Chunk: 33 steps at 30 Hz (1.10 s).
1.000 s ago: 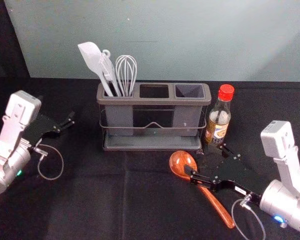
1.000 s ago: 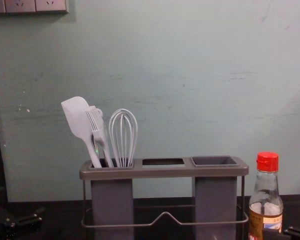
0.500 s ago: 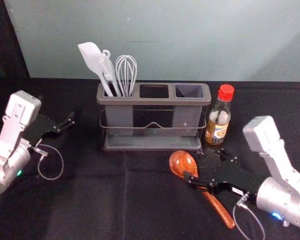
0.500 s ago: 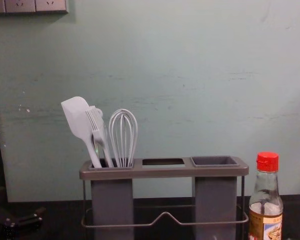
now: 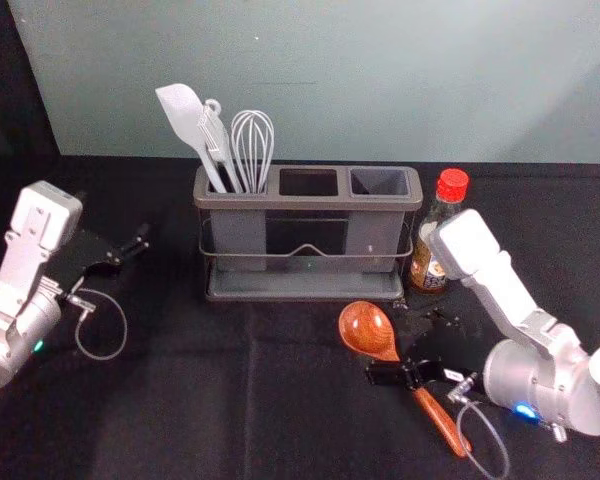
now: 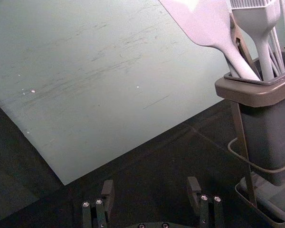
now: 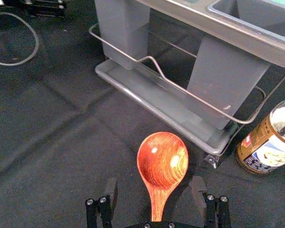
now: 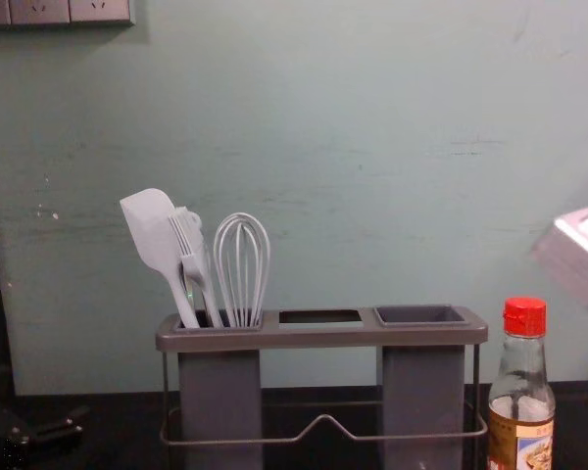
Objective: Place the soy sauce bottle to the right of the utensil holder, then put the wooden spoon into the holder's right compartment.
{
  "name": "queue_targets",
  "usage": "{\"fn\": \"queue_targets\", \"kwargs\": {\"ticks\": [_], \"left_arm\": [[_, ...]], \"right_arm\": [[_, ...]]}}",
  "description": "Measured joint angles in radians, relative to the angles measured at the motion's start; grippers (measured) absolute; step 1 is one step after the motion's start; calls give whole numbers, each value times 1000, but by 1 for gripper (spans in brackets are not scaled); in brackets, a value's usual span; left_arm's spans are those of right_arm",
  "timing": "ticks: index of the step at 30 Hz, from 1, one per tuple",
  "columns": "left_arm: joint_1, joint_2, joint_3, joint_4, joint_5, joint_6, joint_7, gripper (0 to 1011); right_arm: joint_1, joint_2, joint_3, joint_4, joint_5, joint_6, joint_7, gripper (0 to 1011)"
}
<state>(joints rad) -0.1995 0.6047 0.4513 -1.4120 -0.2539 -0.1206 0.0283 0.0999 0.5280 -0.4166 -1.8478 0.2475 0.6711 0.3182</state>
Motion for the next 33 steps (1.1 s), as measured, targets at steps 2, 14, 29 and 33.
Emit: {"fn": "queue_targets", "kwargs": {"ticks": [2,14,29,33], "left_arm": [[0,0,0,0,0,0,0,1005],[0,0,0,0,0,0,0,1005],[0,0,0,0,0,0,0,1005],[0,0,0,0,0,0,0,1005]], "right_arm": [[3,-21,-6,1,-17,21,-22,1004],[-10,-133,-2,33,-69,31,-120,1004],[30,-211,-1,131,-102,19,-122,1004],[40,-221,-2,150,-111,19,-117,1004]]}}
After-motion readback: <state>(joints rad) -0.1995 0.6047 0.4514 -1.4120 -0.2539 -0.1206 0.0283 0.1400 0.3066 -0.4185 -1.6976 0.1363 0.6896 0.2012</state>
